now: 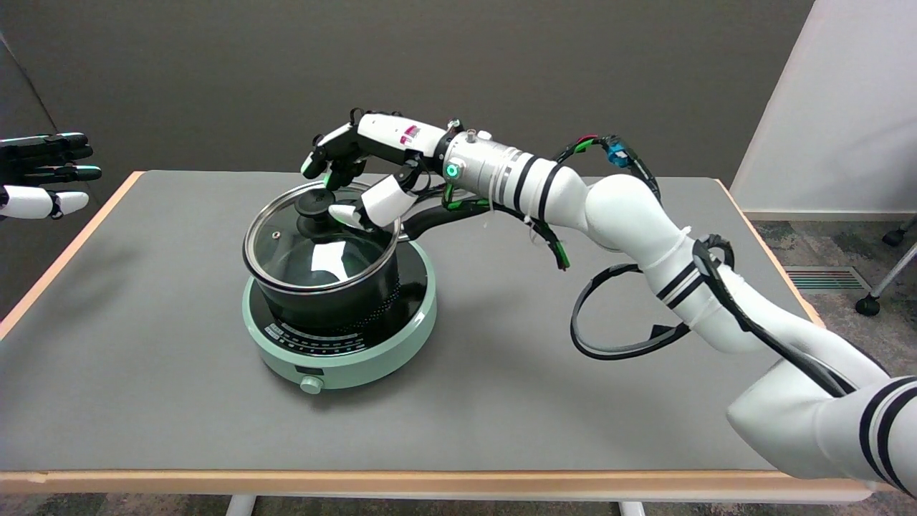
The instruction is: Place the pot lid onto the soup pot.
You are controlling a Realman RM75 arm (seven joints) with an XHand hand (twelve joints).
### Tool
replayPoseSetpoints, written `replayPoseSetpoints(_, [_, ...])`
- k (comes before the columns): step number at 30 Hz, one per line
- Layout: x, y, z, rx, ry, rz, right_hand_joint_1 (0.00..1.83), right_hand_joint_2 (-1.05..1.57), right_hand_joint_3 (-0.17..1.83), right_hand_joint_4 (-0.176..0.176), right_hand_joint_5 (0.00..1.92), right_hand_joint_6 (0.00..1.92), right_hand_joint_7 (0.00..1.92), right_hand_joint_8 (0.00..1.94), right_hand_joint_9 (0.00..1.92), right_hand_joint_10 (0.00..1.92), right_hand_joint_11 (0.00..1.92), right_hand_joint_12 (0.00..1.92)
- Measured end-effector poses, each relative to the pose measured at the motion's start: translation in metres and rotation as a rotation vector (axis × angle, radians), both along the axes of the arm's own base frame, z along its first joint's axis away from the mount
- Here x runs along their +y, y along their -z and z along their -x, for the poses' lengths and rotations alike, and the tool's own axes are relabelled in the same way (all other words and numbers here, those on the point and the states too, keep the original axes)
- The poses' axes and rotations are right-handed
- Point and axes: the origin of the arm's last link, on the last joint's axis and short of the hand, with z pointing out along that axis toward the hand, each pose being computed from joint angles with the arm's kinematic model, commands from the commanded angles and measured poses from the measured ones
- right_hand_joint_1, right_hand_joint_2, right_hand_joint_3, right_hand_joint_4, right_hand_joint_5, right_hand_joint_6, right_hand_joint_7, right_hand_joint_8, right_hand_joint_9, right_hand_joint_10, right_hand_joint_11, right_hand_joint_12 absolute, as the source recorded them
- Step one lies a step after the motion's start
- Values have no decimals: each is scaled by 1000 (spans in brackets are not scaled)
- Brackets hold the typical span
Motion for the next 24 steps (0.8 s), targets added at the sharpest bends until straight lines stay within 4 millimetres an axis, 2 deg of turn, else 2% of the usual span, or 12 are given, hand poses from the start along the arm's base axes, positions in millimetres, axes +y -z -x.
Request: replayPoseSetpoints(24, [4,0,-2,6,-9,-9,900,665,848,1,625,311,875,398,736,623,442,1097])
